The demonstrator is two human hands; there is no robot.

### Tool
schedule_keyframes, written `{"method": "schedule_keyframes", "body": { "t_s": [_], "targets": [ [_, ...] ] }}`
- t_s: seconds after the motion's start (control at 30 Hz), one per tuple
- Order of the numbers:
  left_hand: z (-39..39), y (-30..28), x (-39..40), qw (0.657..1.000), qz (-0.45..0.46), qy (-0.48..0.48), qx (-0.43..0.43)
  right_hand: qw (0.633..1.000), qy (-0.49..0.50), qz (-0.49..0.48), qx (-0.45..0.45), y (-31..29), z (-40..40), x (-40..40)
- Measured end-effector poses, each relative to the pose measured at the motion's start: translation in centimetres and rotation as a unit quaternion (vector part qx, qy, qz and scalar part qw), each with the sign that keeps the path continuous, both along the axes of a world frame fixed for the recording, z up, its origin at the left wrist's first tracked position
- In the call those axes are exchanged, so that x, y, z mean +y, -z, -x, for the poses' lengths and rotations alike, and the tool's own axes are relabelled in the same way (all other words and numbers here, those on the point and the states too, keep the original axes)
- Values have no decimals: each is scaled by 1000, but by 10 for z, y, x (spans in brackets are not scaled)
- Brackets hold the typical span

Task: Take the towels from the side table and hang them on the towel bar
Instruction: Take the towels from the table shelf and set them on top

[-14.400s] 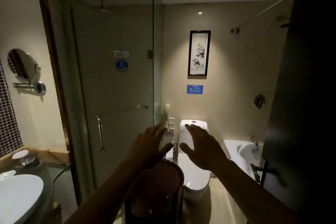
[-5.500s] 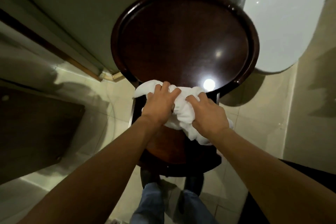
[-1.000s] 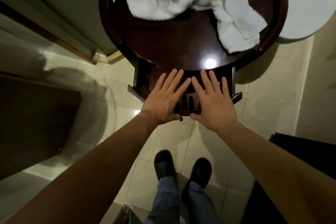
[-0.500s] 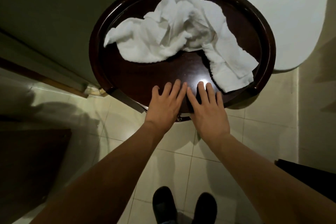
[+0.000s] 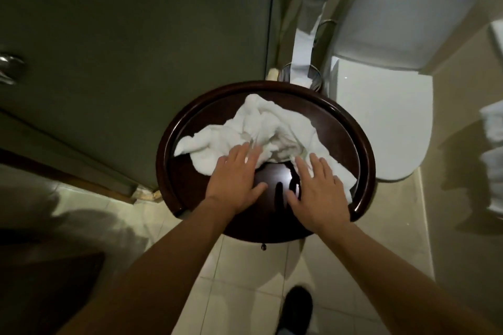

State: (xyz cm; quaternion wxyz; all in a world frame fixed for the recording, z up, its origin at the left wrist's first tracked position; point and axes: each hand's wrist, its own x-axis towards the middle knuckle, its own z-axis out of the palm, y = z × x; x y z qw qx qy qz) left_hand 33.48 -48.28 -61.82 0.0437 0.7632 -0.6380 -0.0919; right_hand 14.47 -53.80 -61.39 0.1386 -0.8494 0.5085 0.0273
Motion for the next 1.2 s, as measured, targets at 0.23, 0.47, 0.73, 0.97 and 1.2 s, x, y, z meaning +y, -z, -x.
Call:
{"method": "schedule_keyframes", "body": {
  "t_s": [0.23,0.47,0.73,0.97,1.2],
  "targets": [
    [-43,11,-79,931,-29,-321,170,927,277,-173,-187,17,-20,-86],
    [-52,35,-110,876,-25,-385,289,896,303,-201,-255,27,-75,-117],
    [-62,39,-126,864,4,-346,366,844,348,-213,-349,33,-126,-123],
    [-71,44,-106,781,36,-384,491,806,379,-251,-378,12,-158,-103],
    [-108,-13,-51,778,120,-416,455,852,271,-265,-361,-61,-202,-61]
  ]
}}
